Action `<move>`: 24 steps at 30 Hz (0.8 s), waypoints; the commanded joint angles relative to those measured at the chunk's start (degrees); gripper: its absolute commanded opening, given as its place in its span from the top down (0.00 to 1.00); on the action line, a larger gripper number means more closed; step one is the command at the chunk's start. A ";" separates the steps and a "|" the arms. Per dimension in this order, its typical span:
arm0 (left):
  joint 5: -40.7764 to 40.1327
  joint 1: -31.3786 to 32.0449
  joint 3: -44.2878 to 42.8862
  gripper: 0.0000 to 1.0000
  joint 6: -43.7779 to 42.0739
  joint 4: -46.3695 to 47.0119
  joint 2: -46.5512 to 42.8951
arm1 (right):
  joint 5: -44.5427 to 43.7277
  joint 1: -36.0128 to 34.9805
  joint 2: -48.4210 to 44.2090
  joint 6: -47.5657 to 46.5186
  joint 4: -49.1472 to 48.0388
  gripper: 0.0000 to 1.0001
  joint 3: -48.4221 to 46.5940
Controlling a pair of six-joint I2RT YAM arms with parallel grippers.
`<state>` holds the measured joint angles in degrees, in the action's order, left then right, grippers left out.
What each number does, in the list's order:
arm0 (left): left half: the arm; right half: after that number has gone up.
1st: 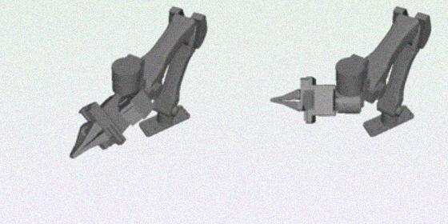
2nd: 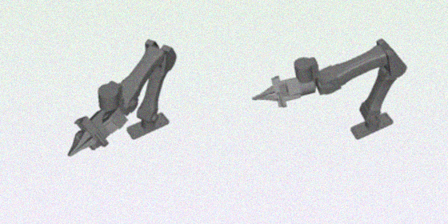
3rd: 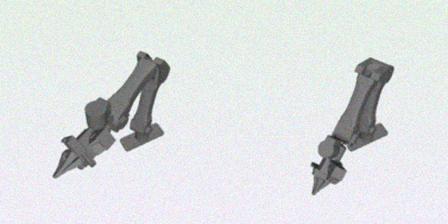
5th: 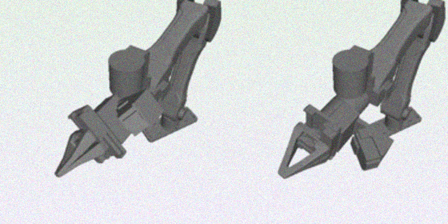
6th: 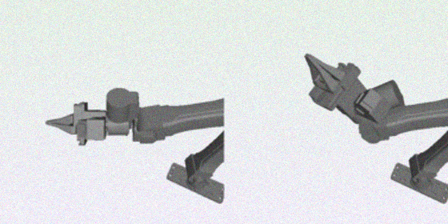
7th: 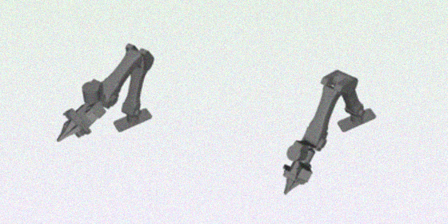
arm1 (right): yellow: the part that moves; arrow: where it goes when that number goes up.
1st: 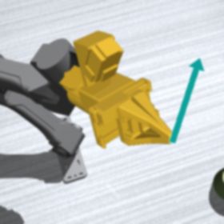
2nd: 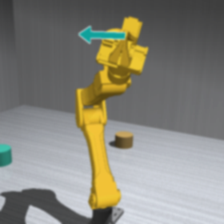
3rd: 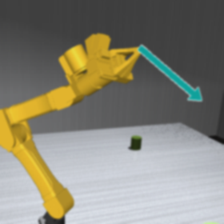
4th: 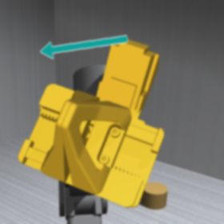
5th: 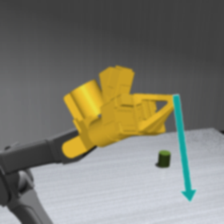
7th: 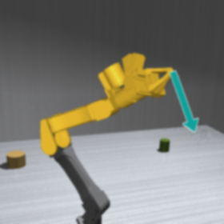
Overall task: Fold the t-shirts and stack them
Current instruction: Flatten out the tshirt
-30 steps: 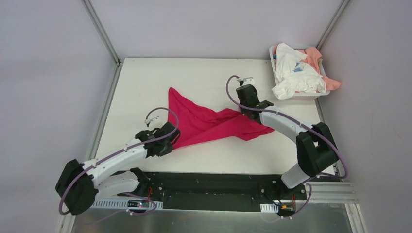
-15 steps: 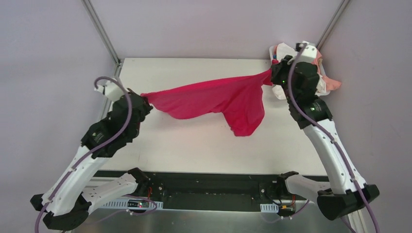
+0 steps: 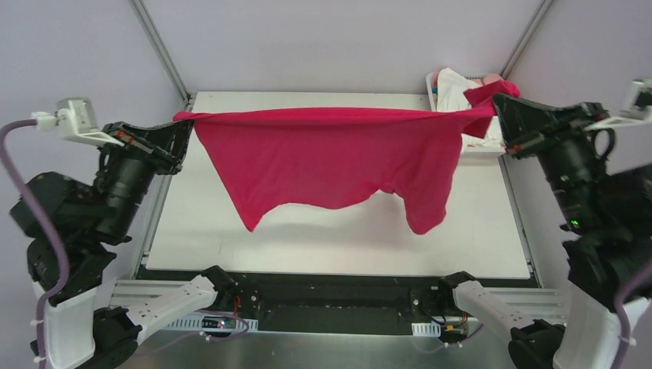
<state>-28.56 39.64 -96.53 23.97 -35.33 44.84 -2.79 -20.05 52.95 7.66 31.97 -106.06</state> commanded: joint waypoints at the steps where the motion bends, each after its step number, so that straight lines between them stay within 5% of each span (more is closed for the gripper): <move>1: 6.79 -1.06 -7.51 1.00 -6.05 1.42 -1.65 | 2.25 1.17 -1.57 0.60 4.73 1.00 -10.55; 9: 7.55 -1.05 -12.98 1.00 -7.58 0.97 1.18 | 4.72 1.25 -0.28 -1.00 6.68 1.00 -18.15; 13: -1.86 -1.08 -10.83 1.00 -9.16 1.05 4.67 | -3.18 1.25 -0.99 -4.14 2.19 1.00 -9.33; 19: -29.18 -1.90 -0.80 1.00 -16.10 9.49 19.98 | -13.23 1.26 2.71 -7.97 -5.82 1.00 9.63; 24: -24.43 -17.46 4.24 1.00 -5.90 7.73 38.97 | -18.54 1.17 14.77 -9.27 -11.53 1.00 21.15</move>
<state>-45.98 32.42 -96.68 13.37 -26.35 70.30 -11.57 -19.55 58.81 1.72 28.42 -91.20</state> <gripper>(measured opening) 0.011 0.019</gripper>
